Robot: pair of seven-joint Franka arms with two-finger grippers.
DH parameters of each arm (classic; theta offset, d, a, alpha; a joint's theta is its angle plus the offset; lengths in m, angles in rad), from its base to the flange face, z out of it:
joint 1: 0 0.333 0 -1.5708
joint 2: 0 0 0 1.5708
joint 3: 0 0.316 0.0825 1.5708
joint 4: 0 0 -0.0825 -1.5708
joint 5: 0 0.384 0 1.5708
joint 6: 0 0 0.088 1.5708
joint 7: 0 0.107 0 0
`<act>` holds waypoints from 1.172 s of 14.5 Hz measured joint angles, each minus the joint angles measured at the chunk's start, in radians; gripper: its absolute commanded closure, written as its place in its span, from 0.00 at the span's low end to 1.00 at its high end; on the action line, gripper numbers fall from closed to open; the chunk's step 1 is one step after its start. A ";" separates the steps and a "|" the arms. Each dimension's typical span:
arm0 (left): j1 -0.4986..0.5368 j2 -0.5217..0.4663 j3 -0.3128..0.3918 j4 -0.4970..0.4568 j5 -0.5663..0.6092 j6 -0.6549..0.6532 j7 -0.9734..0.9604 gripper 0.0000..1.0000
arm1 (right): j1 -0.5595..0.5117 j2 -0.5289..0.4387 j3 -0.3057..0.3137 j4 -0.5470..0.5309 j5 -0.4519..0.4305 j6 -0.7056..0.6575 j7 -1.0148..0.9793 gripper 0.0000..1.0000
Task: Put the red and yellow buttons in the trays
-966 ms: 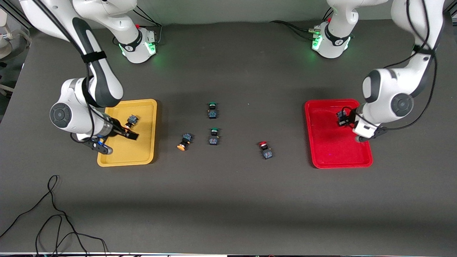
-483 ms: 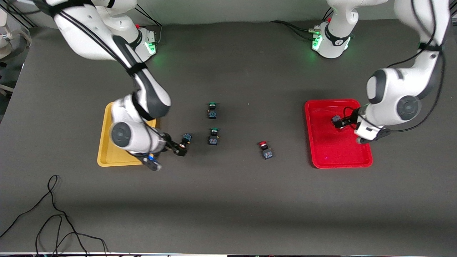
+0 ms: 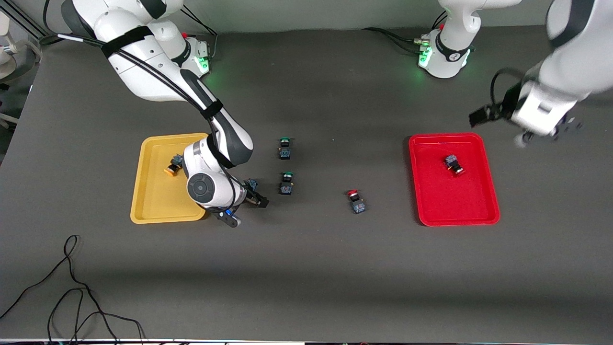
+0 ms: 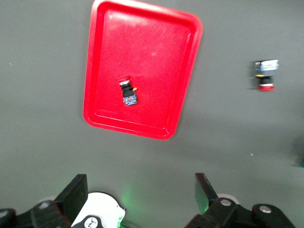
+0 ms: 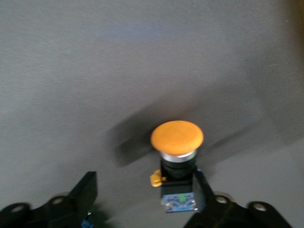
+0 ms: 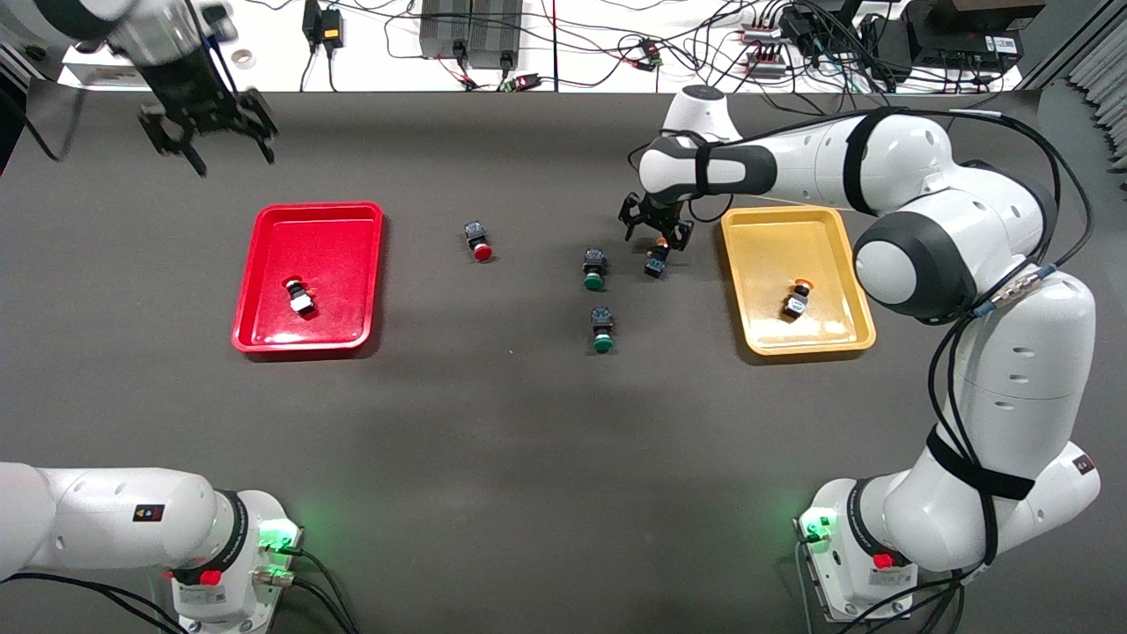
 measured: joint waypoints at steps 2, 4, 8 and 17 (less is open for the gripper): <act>0.000 0.007 -0.006 0.047 0.000 -0.007 0.000 0.00 | -0.001 -0.005 0.000 -0.008 -0.003 -0.003 0.000 0.12; -0.001 0.036 -0.043 0.072 -0.001 -0.002 -0.008 0.00 | -0.001 -0.013 0.000 -0.010 -0.004 -0.027 0.003 0.12; -0.038 0.203 -0.190 0.182 -0.001 0.075 -0.258 0.00 | -0.003 -0.022 -0.001 -0.058 -0.035 -0.019 0.007 0.60; -0.321 0.723 -0.214 0.199 0.187 0.598 -0.755 0.02 | -0.044 -0.159 -0.024 -0.077 -0.049 -0.099 -0.006 0.96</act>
